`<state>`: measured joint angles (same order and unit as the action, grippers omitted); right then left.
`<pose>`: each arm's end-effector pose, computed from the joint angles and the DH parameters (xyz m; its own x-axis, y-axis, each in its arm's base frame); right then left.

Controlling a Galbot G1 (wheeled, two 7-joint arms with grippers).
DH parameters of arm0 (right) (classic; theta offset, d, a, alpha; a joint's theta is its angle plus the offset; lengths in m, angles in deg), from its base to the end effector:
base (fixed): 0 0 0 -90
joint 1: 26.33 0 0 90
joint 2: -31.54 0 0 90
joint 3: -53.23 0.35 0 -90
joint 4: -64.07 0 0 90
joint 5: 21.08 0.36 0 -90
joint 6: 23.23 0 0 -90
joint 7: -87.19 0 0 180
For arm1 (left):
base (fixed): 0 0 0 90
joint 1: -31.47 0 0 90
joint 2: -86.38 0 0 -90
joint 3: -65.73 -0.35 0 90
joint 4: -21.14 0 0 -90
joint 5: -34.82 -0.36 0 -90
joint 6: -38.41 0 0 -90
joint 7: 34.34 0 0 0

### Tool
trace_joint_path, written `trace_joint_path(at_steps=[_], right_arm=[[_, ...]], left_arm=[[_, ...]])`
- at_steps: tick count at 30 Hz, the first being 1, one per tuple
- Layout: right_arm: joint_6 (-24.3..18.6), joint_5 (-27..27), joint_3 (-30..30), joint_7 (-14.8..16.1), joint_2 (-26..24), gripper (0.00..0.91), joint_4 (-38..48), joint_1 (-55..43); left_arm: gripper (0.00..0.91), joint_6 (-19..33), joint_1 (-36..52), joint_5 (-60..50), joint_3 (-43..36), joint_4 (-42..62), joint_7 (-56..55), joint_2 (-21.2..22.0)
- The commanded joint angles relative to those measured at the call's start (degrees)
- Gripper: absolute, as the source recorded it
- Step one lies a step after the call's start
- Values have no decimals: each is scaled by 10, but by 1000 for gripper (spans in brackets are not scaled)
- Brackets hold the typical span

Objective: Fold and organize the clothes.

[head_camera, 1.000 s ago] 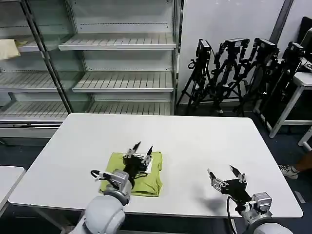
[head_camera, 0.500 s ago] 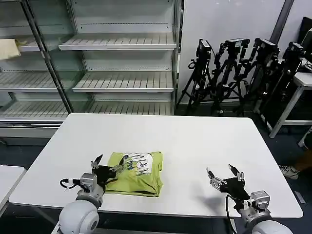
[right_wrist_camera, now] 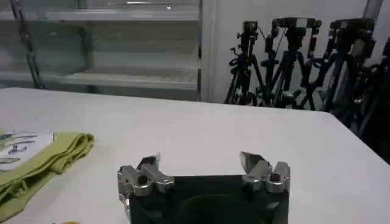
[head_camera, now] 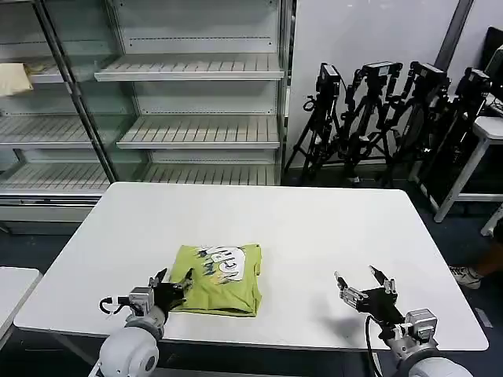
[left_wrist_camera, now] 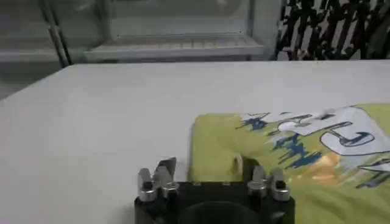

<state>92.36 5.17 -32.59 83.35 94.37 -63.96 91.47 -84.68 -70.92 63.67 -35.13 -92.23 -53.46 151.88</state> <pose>0.2014 -0.0769 -0.2245 -0.9412 -0.1567 0.2992 -0.1701 0.9852 -0.0190 0.2710 0.0293 -0.2790 -0.8751 0.0302 0.4829 0.0476 0.9986 0.0239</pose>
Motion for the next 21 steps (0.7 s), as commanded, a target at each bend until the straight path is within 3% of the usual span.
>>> trace_joint_path(at_steps=[1,7,13,16,21], right_arm=[[0,0,-3,0,1,907,0,0],[1,0,-9,-1,1,907,3,-7],[1,0,-16,-2,3,907,3,-13],[0,0,-15,-2,1,907,4,-16],[-2,1,-18,-1,0,907,3,-19]], left_arm=[[10,-2,2,12,-12,19,-1,-2],[10,-2,5,-12,-27,28,7,9],[10,0,16,-111,-33,33,41,26],[10,0,10,-158,11,22,75,-7],[10,0,-12,-197,145,8,151,-109]])
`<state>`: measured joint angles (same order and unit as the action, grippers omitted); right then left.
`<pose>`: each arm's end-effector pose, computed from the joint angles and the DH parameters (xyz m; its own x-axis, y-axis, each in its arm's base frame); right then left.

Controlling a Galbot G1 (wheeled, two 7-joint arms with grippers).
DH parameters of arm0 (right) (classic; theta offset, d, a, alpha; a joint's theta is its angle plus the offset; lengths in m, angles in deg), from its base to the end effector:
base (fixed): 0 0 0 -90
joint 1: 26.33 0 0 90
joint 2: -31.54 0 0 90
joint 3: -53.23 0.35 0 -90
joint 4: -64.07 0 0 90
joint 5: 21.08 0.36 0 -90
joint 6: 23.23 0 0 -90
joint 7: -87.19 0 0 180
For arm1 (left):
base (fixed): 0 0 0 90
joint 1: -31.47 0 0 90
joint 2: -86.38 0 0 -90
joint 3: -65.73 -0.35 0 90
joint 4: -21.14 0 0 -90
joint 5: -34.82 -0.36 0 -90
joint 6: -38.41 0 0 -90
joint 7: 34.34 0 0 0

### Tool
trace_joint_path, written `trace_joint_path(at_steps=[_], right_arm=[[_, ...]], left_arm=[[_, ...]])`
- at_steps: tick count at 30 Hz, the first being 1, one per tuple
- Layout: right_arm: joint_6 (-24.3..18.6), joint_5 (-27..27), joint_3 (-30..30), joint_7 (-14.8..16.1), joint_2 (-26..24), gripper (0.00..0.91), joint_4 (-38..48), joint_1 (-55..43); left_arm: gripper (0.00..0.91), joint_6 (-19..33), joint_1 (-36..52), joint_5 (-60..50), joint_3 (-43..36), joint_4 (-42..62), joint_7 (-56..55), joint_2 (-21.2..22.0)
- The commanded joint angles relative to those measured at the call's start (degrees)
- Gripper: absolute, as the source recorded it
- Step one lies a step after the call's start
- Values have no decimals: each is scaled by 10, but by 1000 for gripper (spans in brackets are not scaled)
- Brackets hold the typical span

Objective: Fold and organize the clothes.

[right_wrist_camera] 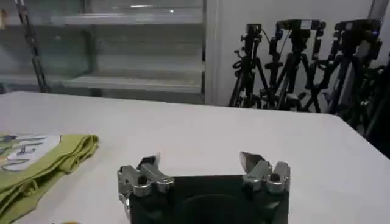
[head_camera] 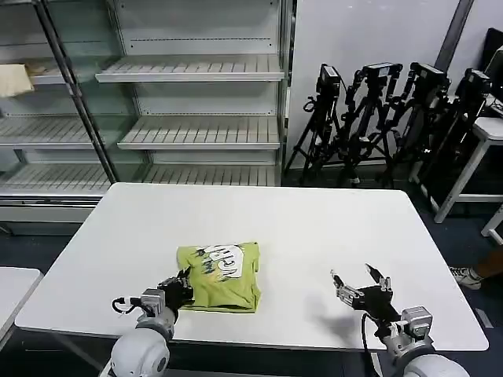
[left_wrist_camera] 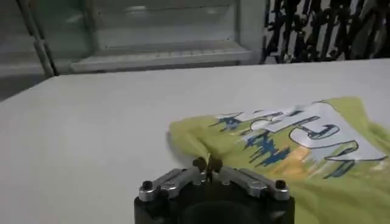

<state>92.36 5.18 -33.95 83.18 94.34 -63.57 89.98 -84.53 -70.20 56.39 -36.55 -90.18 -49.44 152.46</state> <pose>0.2068 -0.0720 -0.2242 -0.9418 -0.1714 0.2893 -0.1830 0.9830 -0.0133 0.2746 0.0236 -0.2908 -0.8767 0.0429 0.4791 0.1058 0.9888 0.1050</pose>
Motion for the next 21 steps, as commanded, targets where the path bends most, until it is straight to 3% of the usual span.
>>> trace_joint_path(at_steps=[1,5,11,13,16,17,18,21], right_arm=[[-3,1,-5,2,0,907,-1,-5],[-7,2,-11,4,2,907,0,-10],[-12,4,-13,7,7,907,8,-18],[-15,6,-11,8,6,907,10,-15],[-16,6,-11,8,11,907,14,-13],[-16,5,-11,8,13,907,15,-11],[-16,2,-11,8,15,907,15,-8],[-15,-3,-11,8,18,907,13,1]], left_arm=[[10,-1,-24,-134,196,-10,133,-136],[10,-1,-29,-168,294,11,195,-219],[10,35,-58,-346,392,2,307,-287],[10,41,-74,-392,396,-19,337,-289],[10,12,-81,-394,325,-110,338,-231],[10,-2,-76,-398,236,-172,316,-183],[10,-2,-74,-404,196,-188,316,-171],[10,1,-78,-455,-54,-234,218,-59]])
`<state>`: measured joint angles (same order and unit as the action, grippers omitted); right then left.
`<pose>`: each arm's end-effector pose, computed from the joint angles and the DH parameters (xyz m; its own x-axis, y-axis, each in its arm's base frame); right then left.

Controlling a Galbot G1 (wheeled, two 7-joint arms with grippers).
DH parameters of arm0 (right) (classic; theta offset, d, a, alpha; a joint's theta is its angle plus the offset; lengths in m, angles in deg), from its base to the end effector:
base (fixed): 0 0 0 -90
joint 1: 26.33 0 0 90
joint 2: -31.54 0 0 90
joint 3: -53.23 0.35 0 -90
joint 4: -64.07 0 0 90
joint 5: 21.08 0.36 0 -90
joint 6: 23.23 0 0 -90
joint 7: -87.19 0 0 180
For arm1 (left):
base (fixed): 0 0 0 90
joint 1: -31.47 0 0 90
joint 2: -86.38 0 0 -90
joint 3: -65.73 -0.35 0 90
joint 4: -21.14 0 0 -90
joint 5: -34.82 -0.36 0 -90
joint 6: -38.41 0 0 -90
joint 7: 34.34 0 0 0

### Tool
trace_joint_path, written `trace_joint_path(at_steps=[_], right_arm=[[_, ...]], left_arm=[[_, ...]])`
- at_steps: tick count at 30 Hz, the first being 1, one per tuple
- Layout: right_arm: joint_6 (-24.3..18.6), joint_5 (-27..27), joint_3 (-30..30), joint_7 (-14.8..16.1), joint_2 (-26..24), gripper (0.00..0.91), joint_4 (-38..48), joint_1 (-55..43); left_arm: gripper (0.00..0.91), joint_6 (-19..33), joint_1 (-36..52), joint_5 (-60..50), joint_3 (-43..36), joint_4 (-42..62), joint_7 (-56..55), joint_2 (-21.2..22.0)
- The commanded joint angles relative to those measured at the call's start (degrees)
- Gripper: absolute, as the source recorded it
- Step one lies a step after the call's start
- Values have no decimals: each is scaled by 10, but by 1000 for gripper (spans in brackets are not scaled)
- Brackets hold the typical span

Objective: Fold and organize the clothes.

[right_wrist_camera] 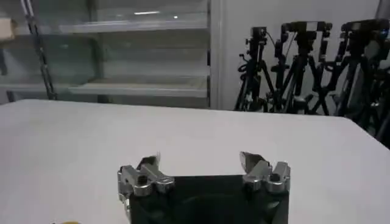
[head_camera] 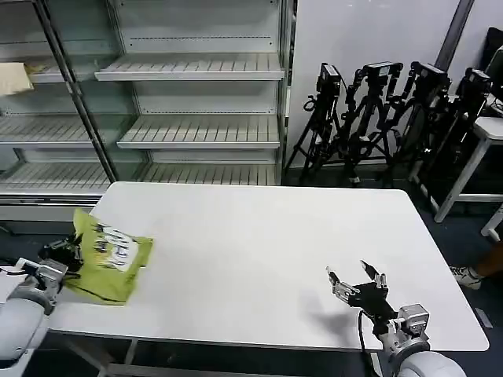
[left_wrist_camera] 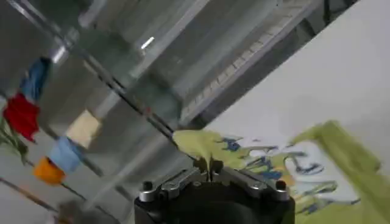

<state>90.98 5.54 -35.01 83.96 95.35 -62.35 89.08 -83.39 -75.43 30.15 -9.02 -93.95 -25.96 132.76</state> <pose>0.2108 -0.0681 -0.2311 -0.9423 -0.1924 0.2739 -0.1945 0.9807 0.0197 0.2766 0.1982 -0.1715 -0.9428 -0.2022 0.2652 0.0619 0.6754 0.7349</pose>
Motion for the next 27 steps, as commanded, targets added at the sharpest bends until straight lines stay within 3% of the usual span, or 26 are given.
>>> trace_joint_path(at_steps=[1,5,8,12,17,23,24,25,27], right_arm=[[0,-10,-1,0,8,907,-1,12],[2,-16,8,0,5,907,-4,17],[3,-14,20,0,2,907,-10,21],[4,-11,31,-1,-5,907,-13,19],[12,-7,41,1,-8,907,-18,2],[14,-13,56,8,-20,907,-20,-39],[12,-11,55,8,-22,907,-17,-50],[6,-4,53,6,-24,907,-13,-64],[8,-3,51,2,-29,907,-3,-91]], left_arm=[[10,-10,-25,-201,-378,-193,-21,153],[10,17,14,-236,-554,-103,-59,255],[10,17,44,-207,-589,-45,-100,308],[10,-8,105,-103,-578,9,-161,348],[10,-14,177,-2,-530,33,-205,365],[20,-15,191,69,-535,45,-255,392],[60,-14,189,74,-539,48,-264,399],[907,-14,188,91,-541,48,-265,405],[907,-13,190,127,-546,43,-279,417]])
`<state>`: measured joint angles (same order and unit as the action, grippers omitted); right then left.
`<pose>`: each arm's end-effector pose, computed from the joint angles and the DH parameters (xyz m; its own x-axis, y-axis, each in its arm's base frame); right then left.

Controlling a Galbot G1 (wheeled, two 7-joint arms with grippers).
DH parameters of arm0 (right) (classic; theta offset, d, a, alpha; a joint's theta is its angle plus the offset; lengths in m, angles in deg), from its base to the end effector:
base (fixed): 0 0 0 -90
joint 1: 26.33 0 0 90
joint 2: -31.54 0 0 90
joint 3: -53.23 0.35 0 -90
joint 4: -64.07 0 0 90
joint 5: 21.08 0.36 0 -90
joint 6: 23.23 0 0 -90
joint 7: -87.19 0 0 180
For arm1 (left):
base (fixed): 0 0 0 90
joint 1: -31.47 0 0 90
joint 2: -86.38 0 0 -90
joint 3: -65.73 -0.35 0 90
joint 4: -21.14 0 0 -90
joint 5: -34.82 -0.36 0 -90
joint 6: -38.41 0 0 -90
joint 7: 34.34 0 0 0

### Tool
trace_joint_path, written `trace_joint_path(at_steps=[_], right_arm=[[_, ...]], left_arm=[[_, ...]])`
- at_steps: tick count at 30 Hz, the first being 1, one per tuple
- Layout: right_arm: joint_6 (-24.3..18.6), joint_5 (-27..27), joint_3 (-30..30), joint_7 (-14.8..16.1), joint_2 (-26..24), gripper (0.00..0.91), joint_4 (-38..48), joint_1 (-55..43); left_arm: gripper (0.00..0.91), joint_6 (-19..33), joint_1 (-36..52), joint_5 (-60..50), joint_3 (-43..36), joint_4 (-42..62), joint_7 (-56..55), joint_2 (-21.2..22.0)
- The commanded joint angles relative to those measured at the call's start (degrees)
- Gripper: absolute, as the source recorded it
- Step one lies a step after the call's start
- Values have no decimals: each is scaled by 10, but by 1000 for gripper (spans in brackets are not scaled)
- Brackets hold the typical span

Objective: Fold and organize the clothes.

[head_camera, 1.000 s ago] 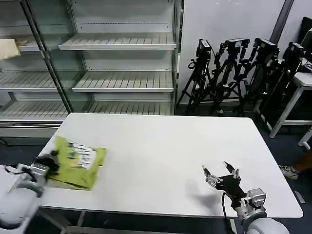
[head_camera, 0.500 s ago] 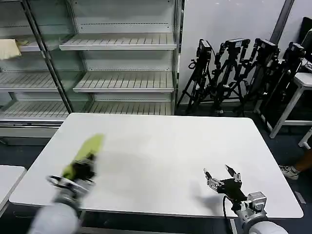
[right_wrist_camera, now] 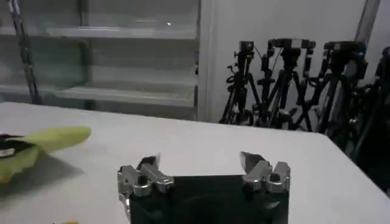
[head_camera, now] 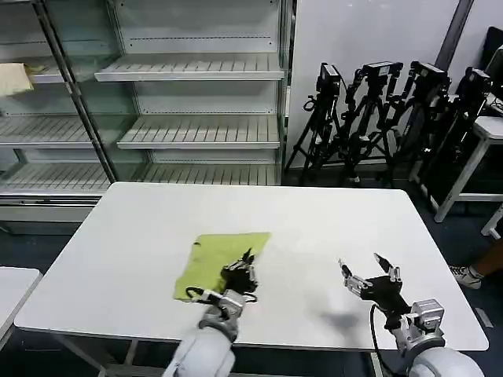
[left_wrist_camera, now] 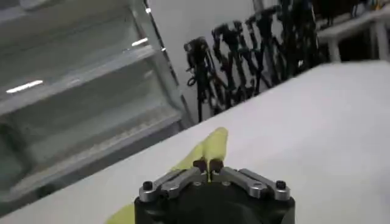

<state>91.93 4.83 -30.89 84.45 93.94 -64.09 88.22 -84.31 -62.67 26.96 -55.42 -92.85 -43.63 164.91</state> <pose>0.2147 -0.0848 -0.2076 -0.9624 -0.1506 0.2261 -0.1657 0.9849 -0.0493 0.2639 -0.1262 -0.2531 -0.9302 0.2687 0.2499 0.3393 0.8892 0.3068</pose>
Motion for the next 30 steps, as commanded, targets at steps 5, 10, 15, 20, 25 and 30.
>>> trace_joint_path(at_steps=[5,10,15,20,25,30], right_arm=[[-4,5,13,2,-29,907,40,-119],[-4,3,10,8,-32,907,64,-141],[-14,-9,8,17,-31,907,90,-154],[-17,-11,11,20,-23,907,92,-152],[-23,-40,1,24,-18,907,93,-154],[-37,-60,-1,27,-10,907,101,-153]], left_arm=[[907,-3,77,212,-60,4,-100,88],[907,-3,119,258,24,-22,-101,44],[907,16,115,265,114,-14,-67,-41],[907,19,54,290,90,-58,-62,-33],[907,38,53,262,120,-28,-47,-49],[907,111,30,205,192,26,19,-99]])
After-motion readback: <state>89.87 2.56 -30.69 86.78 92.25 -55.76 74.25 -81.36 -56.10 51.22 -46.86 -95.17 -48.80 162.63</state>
